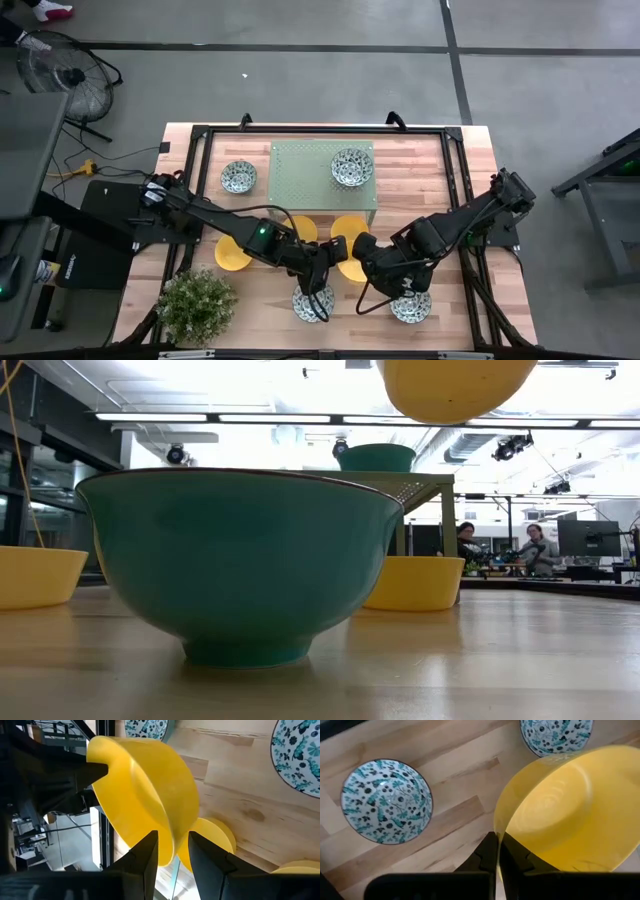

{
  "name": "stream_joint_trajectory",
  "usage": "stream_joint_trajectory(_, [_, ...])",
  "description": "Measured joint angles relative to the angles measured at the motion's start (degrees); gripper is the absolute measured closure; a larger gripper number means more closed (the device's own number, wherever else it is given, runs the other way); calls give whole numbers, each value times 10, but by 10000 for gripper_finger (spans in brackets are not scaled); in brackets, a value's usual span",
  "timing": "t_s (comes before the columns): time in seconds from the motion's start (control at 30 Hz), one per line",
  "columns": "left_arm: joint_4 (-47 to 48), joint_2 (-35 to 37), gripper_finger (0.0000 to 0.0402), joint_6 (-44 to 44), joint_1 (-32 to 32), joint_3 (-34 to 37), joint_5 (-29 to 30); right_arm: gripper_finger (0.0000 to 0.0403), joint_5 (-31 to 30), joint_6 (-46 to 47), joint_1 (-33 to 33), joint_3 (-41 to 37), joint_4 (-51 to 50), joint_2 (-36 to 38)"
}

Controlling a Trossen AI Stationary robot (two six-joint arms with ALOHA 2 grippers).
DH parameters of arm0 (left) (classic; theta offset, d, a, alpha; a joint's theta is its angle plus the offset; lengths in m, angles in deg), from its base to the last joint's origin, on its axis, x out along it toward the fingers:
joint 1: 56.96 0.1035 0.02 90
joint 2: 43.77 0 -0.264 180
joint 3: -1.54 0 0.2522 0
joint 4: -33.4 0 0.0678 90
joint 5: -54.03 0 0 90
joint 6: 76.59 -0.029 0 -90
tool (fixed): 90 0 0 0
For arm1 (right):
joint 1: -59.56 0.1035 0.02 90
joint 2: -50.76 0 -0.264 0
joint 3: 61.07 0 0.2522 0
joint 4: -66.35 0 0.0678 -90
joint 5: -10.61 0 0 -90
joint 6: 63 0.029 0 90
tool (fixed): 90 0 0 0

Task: Pick & Place Mini bowls
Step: Put the yellow bowl on the shelf

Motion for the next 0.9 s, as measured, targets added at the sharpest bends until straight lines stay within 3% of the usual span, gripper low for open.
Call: stream_joint_trajectory(0.9, [5, -8, 306, 2, 14, 1, -22, 403, -34, -63, -3, 0, 17, 0])
